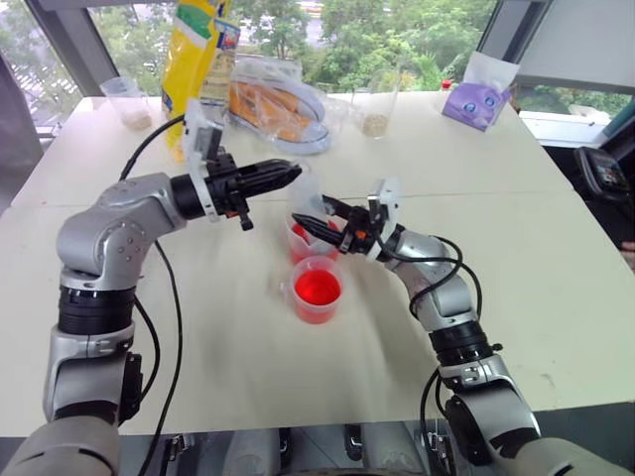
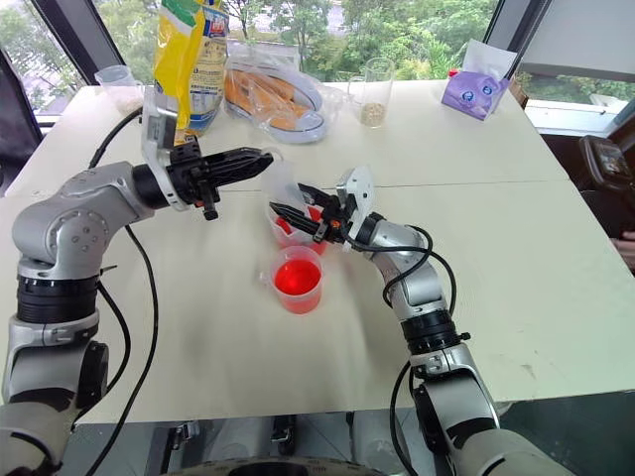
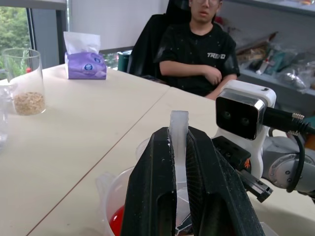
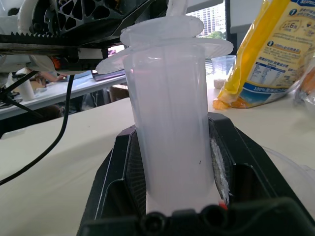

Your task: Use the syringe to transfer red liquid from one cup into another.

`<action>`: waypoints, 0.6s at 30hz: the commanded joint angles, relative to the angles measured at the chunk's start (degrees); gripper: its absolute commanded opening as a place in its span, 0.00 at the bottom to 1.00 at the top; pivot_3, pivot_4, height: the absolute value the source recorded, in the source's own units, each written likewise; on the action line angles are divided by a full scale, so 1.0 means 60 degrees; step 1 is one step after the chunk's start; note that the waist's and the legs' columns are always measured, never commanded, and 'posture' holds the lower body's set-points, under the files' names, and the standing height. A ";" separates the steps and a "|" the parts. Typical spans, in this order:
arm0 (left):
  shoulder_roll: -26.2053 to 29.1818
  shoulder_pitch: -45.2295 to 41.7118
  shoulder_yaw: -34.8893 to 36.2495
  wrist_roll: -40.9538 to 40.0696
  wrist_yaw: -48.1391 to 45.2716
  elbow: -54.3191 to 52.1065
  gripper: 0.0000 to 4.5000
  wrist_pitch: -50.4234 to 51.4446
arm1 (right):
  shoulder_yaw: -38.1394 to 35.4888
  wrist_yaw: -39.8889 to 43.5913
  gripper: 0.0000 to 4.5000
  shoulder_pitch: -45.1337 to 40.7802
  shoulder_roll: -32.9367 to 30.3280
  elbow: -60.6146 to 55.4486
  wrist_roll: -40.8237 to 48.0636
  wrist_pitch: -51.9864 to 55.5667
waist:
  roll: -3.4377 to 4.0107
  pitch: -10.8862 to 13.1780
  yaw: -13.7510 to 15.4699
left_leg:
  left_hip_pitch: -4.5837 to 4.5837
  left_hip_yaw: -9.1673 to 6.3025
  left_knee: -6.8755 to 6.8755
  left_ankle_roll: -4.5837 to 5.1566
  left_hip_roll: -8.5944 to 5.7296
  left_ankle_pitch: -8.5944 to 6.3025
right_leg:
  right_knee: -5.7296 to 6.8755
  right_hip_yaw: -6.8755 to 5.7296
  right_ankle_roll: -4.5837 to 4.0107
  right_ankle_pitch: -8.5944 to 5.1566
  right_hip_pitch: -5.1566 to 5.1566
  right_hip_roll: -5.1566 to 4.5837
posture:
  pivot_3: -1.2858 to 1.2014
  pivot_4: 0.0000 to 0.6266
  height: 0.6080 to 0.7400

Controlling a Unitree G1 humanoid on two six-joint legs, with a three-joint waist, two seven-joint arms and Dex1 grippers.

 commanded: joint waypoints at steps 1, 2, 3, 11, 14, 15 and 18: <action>0.0140 -0.0585 0.0410 -0.0025 0.0040 -0.0208 0.01 -0.0334 | 0.0266 0.0237 0.31 -0.0190 0.0078 0.0191 -0.0126 -0.0058 | 0.0000 0.0000 0.0000 | 0.0000 0.0000 0.0000 0.0000 0.0000 0.0000 | 0.0000 0.0000 0.0000 0.0000 0.0000 0.0000 | 0.52 0.24 1.00; 0.0160 -0.0632 0.0437 -0.0009 0.0042 -0.0196 0.01 -0.0356 | 0.0275 0.0251 0.31 -0.0210 0.0085 0.0254 -0.0136 -0.0068 | 0.0000 0.0000 0.0002 | 0.0000 0.0000 0.0000 0.0000 0.0000 0.0000 | 0.0001 0.0000 0.0000 0.0000 0.0000 0.0000 | 0.52 0.24 1.00; 0.0186 -0.0685 0.0474 -0.0006 0.0051 -0.0184 0.01 -0.0365 | 0.0283 0.0253 0.31 -0.0226 0.0098 0.0321 -0.0145 -0.0071 | 0.0000 0.0000 0.0004 | 0.0000 0.0000 0.0001 0.0000 0.0000 0.0000 | 0.0001 0.0000 0.0000 0.0000 0.0000 0.0000 | 0.52 0.24 1.00; 0.0330 -0.0971 0.0635 0.0074 0.0086 -0.0112 0.01 -0.0496 | 0.0339 0.0356 0.31 -0.0330 0.0111 0.0682 -0.0195 -0.0121 | 0.0000 0.0000 -0.0001 | 0.0000 0.0000 0.0001 -0.0001 0.0000 0.0001 | 0.0003 0.0000 0.0000 0.0000 0.0000 0.0000 | 0.52 0.24 1.00; 0.0389 -0.1062 0.0685 0.0090 0.0082 -0.0079 0.01 -0.0529 | 0.0342 0.0361 0.31 -0.0337 0.0109 0.0761 -0.0213 -0.0136 | 0.0000 0.0000 -0.0003 | 0.0000 0.0000 0.0002 -0.0001 0.0000 0.0001 | 0.0004 0.0000 0.0000 0.0000 0.0000 0.0000 | 0.52 0.24 1.00; 0.0408 -0.1100 0.0694 0.0104 0.0080 -0.0064 0.01 -0.0552 | 0.0344 0.0360 0.31 -0.0335 0.0105 0.0781 -0.0219 -0.0135 | 0.0000 0.0000 0.0000 | 0.0000 0.0000 0.0001 -0.0001 0.0000 0.0001 | 0.0004 0.0000 0.0000 0.0000 0.0000 0.0000 | 0.52 0.24 1.00; 0.0417 -0.1200 0.0709 0.0127 0.0087 -0.0044 0.01 -0.0570 | 0.0345 0.0368 0.31 -0.0300 0.0077 0.0800 -0.0232 -0.0133 | 0.0000 0.0000 0.0002 | 0.0000 0.0001 0.0002 -0.0001 0.0000 0.0001 | 0.0004 0.0000 0.0000 0.0000 0.0000 0.0000 | 0.52 0.24 1.00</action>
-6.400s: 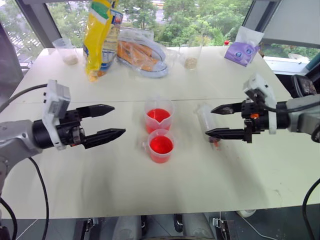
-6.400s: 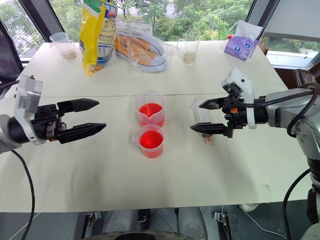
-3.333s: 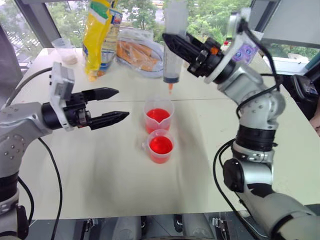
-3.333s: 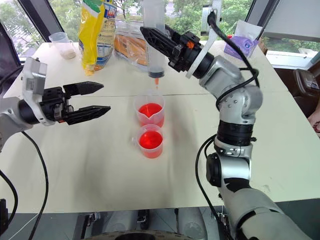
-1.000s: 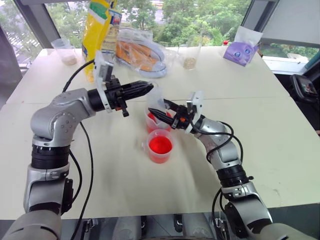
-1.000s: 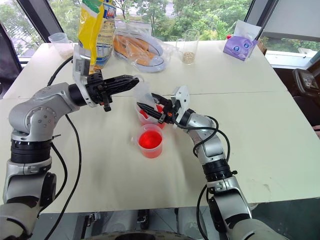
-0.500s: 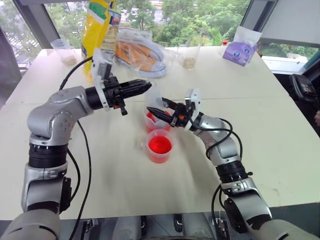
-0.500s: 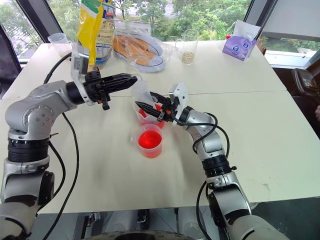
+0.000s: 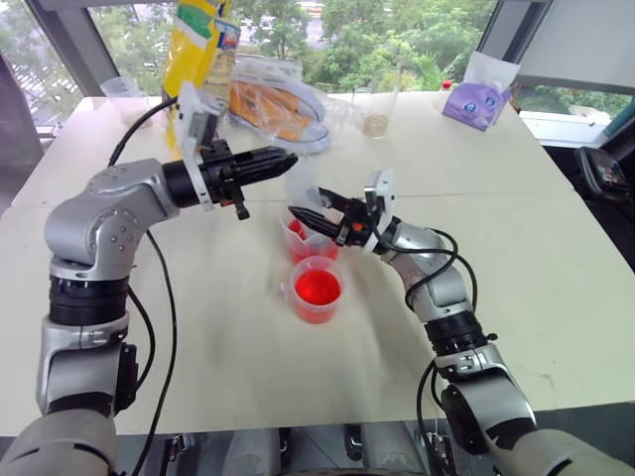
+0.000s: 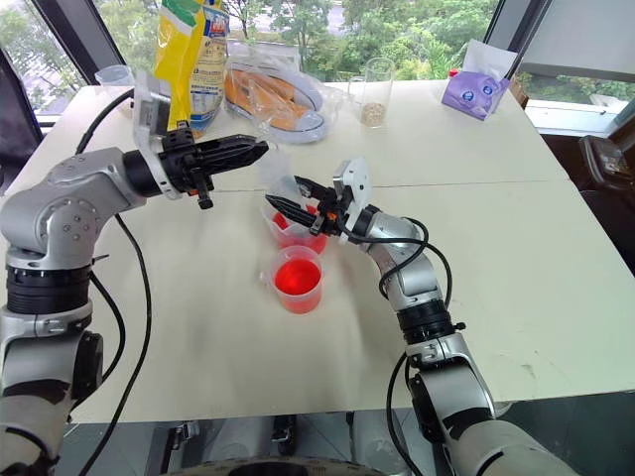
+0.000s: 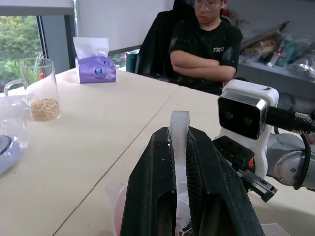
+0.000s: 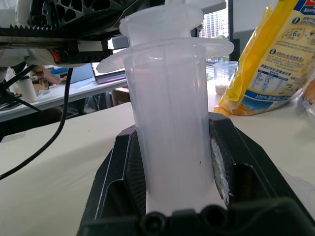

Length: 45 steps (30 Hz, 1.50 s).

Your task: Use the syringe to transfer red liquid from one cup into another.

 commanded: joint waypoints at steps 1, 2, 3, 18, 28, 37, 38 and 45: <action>0.0147 -0.0705 0.0712 -0.0085 0.0121 -0.0191 0.01 -0.0573 | 0.0371 0.0294 0.31 0.0177 -0.0029 0.0214 -0.0245 0.0085 | 0.0000 0.0000 0.0001 | 0.0000 0.0000 0.0000 0.0000 0.0000 0.0000 | 0.0000 0.0000 0.0000 0.0000 0.0000 0.0000 | 0.52 0.24 1.00; 0.0143 -0.0718 0.0714 -0.0077 0.0116 -0.0187 0.01 -0.0578 | 0.0371 0.0296 0.31 0.0184 -0.0032 0.0218 -0.0249 0.0083 | 0.0000 0.0000 -0.0001 | 0.0000 0.0000 0.0000 0.0000 0.0000 0.0000 | 0.0000 0.0000 0.0000 0.0000 0.0000 0.0000 | 0.52 0.24 1.00; 0.0139 -0.0731 0.0715 -0.0070 0.0115 -0.0183 0.01 -0.0578 | 0.0371 0.0296 0.31 0.0189 -0.0033 0.0218 -0.0252 0.0085 | 0.0000 0.0000 -0.0005 | 0.0000 0.0000 0.0000 0.0000 0.0000 0.0000 | 0.0000 0.0000 0.0000 0.0000 0.0000 0.0000 | 0.52 0.24 1.00; 0.0128 -0.0990 0.0724 -0.0017 0.0062 -0.0113 0.01 -0.0648 | 0.0401 0.0258 0.31 0.0328 -0.0055 0.0084 -0.0285 0.0149 | 0.0000 0.0000 -0.0006 | 0.0000 -0.0001 0.0000 -0.0001 0.0000 0.0000 | 0.0001 0.0000 0.0000 0.0000 0.0000 0.0000 | 0.52 0.24 1.00; 0.0119 -0.1036 0.0709 0.0014 0.0023 -0.0038 0.01 -0.0694 | 0.0424 0.0225 0.31 0.0360 -0.0025 0.0057 -0.0309 0.0128 | 0.0000 0.0000 -0.0008 | 0.0000 0.0000 0.0000 -0.0001 0.0000 0.0001 | 0.0002 0.0000 0.0000 0.0000 0.0000 0.0000 | 0.52 0.24 1.00; 0.0076 -0.1005 0.0699 -0.0001 0.0041 -0.0050 0.01 -0.0697 | 0.0388 0.0212 0.31 0.0353 -0.0047 -0.0060 -0.0269 0.0179 | 0.0000 0.0000 -0.0013 | 0.0001 0.0000 0.0000 -0.0001 0.0000 0.0001 | 0.0002 0.0000 0.0000 0.0000 0.0000 0.0000 | 0.52 0.24 1.00; 0.0068 -0.0981 0.0692 -0.0018 0.0041 -0.0072 0.01 -0.0675 | 0.0376 0.0205 0.31 0.0331 -0.0045 -0.0082 -0.0258 0.0184 | 0.0000 0.0000 -0.0013 | 0.0001 0.0000 0.0000 -0.0001 0.0000 0.0001 | 0.0002 0.0000 0.0000 0.0000 0.0000 0.0000 | 0.52 0.24 1.00; 0.0050 -0.0675 0.0607 -0.0207 0.0082 -0.0308 0.19 -0.0306 | 0.0188 0.0047 0.31 0.0101 -0.0046 -0.0453 -0.0094 0.0334 | 0.0000 0.0000 -0.0011 | 0.0001 0.0000 0.0000 -0.0001 0.0000 0.0001 | 0.0002 0.0000 0.0000 0.0000 0.0000 0.0000 | 0.52 0.24 1.00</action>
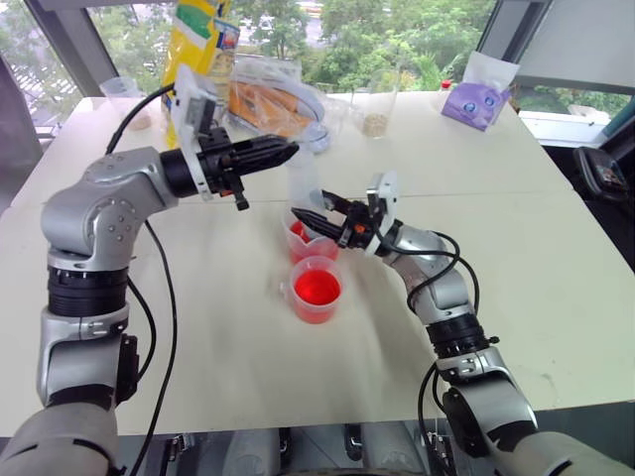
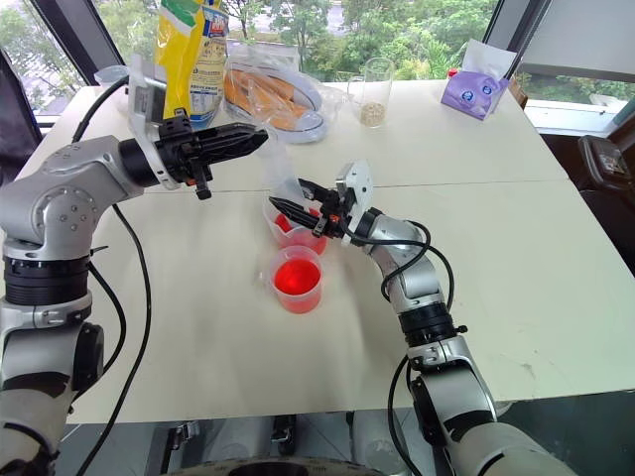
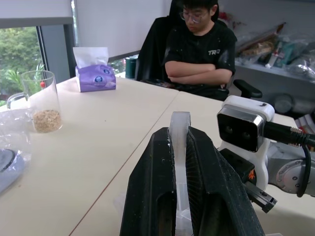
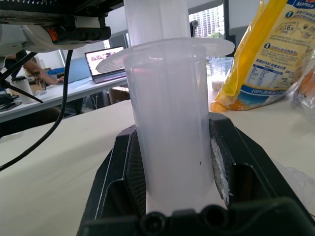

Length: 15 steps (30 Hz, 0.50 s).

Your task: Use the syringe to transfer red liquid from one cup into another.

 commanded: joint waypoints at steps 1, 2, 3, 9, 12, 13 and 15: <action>0.0053 -0.0214 0.0586 -0.0282 0.0150 -0.0559 0.26 -0.0215 | 0.0203 0.0064 0.31 -0.0111 -0.0003 -0.0369 -0.0060 0.0218 | -0.0001 0.0000 -0.0018 | 0.0000 0.0000 0.0000 0.0000 0.0000 0.0000 | 0.0000 0.0000 0.0000 0.0000 0.0000 0.0000 | 0.52 0.24 1.00; 0.0049 -0.0158 0.0584 -0.0313 0.0147 -0.0598 0.37 -0.0162 | 0.0174 0.0042 0.31 -0.0143 -0.0002 -0.0415 -0.0036 0.0255 | -0.0001 0.0000 -0.0023 | 0.0001 0.0000 0.0000 0.0000 0.0002 0.0000 | 0.0000 0.0000 0.0000 0.0000 0.0000 0.0000 | 0.52 0.24 1.00; 0.0046 -0.0084 0.0594 -0.0360 0.0141 -0.0661 0.48 -0.0106 | 0.0142 0.0015 0.31 -0.0179 -0.0002 -0.0482 0.0002 0.0320 | -0.0001 0.0000 -0.0025 | 0.0003 0.0002 0.0000 0.0000 0.0002 0.0000 | 0.0000 0.0001 0.0000 0.0000 0.0000 0.0000 | 0.52 0.24 1.00; 0.0193 0.0248 0.0705 -0.0531 0.0050 -0.0952 0.98 -0.0010 | 0.0021 -0.0060 0.31 -0.0393 -0.0005 -0.0710 0.0104 0.0536 | -0.0001 0.0000 -0.0019 | 0.0009 0.0001 0.0000 -0.0010 0.0006 0.0005 | 0.0015 0.0001 0.0000 0.0000 -0.0001 0.0004 | 0.52 0.24 1.00; 0.0312 0.0392 0.0766 -0.0600 0.0002 -0.1045 0.98 -0.0031 | -0.0057 -0.0120 0.31 -0.0465 0.0008 -0.0819 0.0178 0.0647 | -0.0001 0.0000 -0.0002 | 0.0008 -0.0001 0.0000 -0.0011 0.0005 0.0006 | 0.0015 0.0001 0.0000 0.0000 -0.0001 0.0003 | 0.52 0.24 1.00; 0.0354 0.0444 0.0787 -0.0606 0.0004 -0.1058 0.98 -0.0044 | -0.0095 -0.0155 0.31 -0.0488 0.0023 -0.0886 0.0225 0.0714 | -0.0001 0.0000 -0.0001 | 0.0008 0.0000 0.0000 -0.0011 0.0005 0.0006 | 0.0015 0.0001 0.0000 0.0000 -0.0001 0.0003 | 0.52 0.24 1.00; 0.0420 0.0535 0.0837 -0.0601 0.0019 -0.1083 0.98 -0.0056 | -0.0177 -0.0245 0.31 -0.0531 0.0055 -0.1045 0.0360 0.0885 | -0.0001 0.0000 0.0000 | 0.0008 0.0000 0.0000 -0.0010 0.0004 0.0006 | 0.0015 0.0001 0.0000 0.0000 -0.0001 0.0002 | 0.52 0.24 1.00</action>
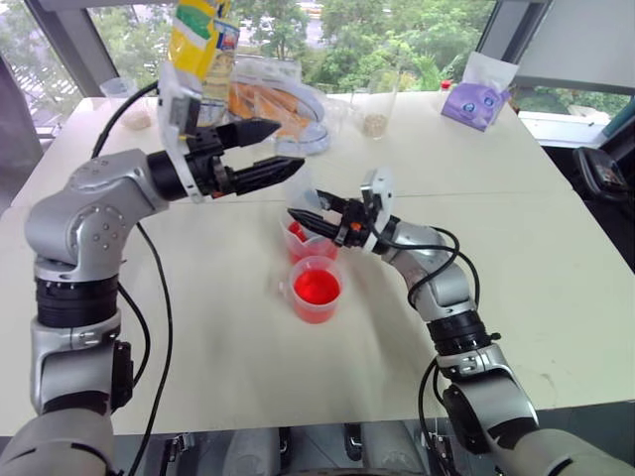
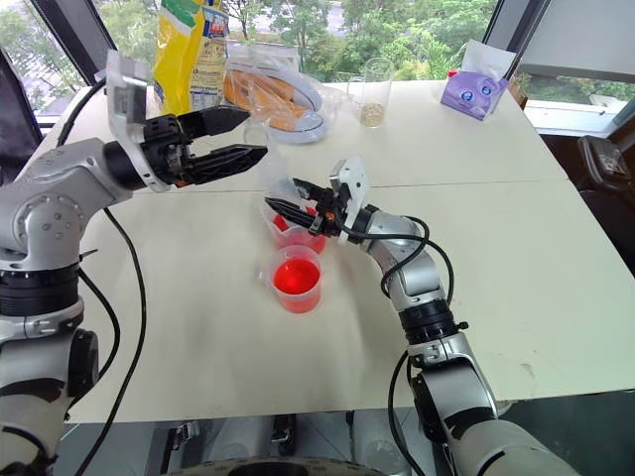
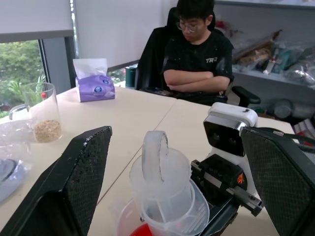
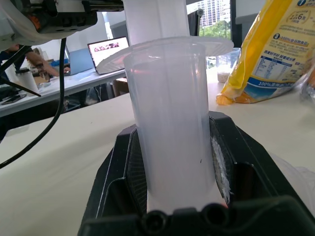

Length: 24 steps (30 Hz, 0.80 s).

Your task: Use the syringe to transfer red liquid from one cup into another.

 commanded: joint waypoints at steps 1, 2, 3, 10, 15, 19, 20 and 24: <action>0.0210 0.0093 0.0376 -0.0155 0.0007 -0.0347 0.98 -0.0113 | -0.0216 -0.0158 0.31 -0.0357 0.0128 -0.0746 0.0381 0.0196 | 0.0000 0.0000 -0.0004 | 0.0000 0.0000 0.0000 0.0000 0.0000 0.0000 | 0.0000 0.0000 0.0000 0.0000 0.0000 0.0000 | 0.52 0.24 1.00; 0.0231 0.0123 0.0401 -0.0164 0.0019 -0.0361 0.98 -0.0115 | -0.0244 -0.0202 0.31 -0.0365 0.0139 -0.0829 0.0441 0.0281 | 0.0000 0.0000 -0.0004 | 0.0000 0.0000 0.0000 0.0000 0.0000 0.0000 | 0.0000 0.0000 0.0000 0.0000 -0.0001 0.0000 | 0.52 0.24 1.00; 0.0246 0.0142 0.0414 -0.0174 0.0028 -0.0370 0.98 -0.0118 | -0.0258 -0.0233 0.31 -0.0367 0.0141 -0.0887 0.0479 0.0342 | 0.0000 0.0000 0.0000 | 0.0000 -0.0001 0.0000 0.0000 0.0001 0.0000 | 0.0001 0.0000 0.0000 0.0000 -0.0001 0.0001 | 0.52 0.24 1.00; 0.0289 0.0192 0.0460 -0.0136 0.0071 -0.0379 0.98 -0.0177 | -0.0358 -0.0431 0.31 -0.0255 0.0077 -0.1678 0.0828 0.0914 | 0.0000 0.0000 0.0007 | -0.0001 -0.0001 0.0000 0.0000 0.0000 0.0000 | 0.0000 0.0000 0.0000 0.0000 -0.0001 0.0000 | 0.52 0.24 1.00; 0.0285 0.0213 0.0501 -0.0138 0.0047 -0.0369 0.98 -0.0175 | -0.0640 -0.0770 0.31 -0.0673 0.0059 -0.2169 0.1198 0.1305 | 0.0000 0.0000 0.0010 | -0.0002 -0.0001 0.0000 0.0000 0.0000 0.0000 | 0.0000 -0.0001 0.0000 0.0000 -0.0001 0.0000 | 0.52 0.24 1.00; 0.0340 0.0330 0.0593 -0.0272 0.0022 -0.0468 0.98 -0.0078 | -0.0858 -0.0961 0.31 -0.0981 0.0008 -0.2538 0.1520 0.1620 | 0.0000 0.0000 0.0012 | -0.0002 -0.0002 -0.0001 0.0000 0.0000 0.0000 | 0.0000 -0.0001 0.0000 0.0000 -0.0002 -0.0001 | 0.52 0.24 1.00; 0.0393 0.0380 0.0653 -0.0346 0.0013 -0.0507 0.98 -0.0024 | -0.0980 -0.1060 0.31 -0.1084 -0.0033 -0.2798 0.1747 0.1849 | 0.0000 0.0000 0.0010 | -0.0002 -0.0003 -0.0001 0.0000 0.0000 0.0000 | -0.0001 -0.0002 0.0000 0.0000 -0.0002 0.0000 | 0.52 0.24 1.00; 0.0607 0.0474 0.0906 -0.0723 0.0031 -0.0598 0.98 0.0206 | -0.1301 -0.1348 0.31 -0.1226 -0.0207 -0.3659 0.2539 0.2633 | 0.0000 0.0000 0.0012 | -0.0005 -0.0004 -0.0001 0.0000 0.0001 -0.0001 | -0.0002 -0.0001 0.0000 0.0000 -0.0003 -0.0002 | 0.52 0.24 1.00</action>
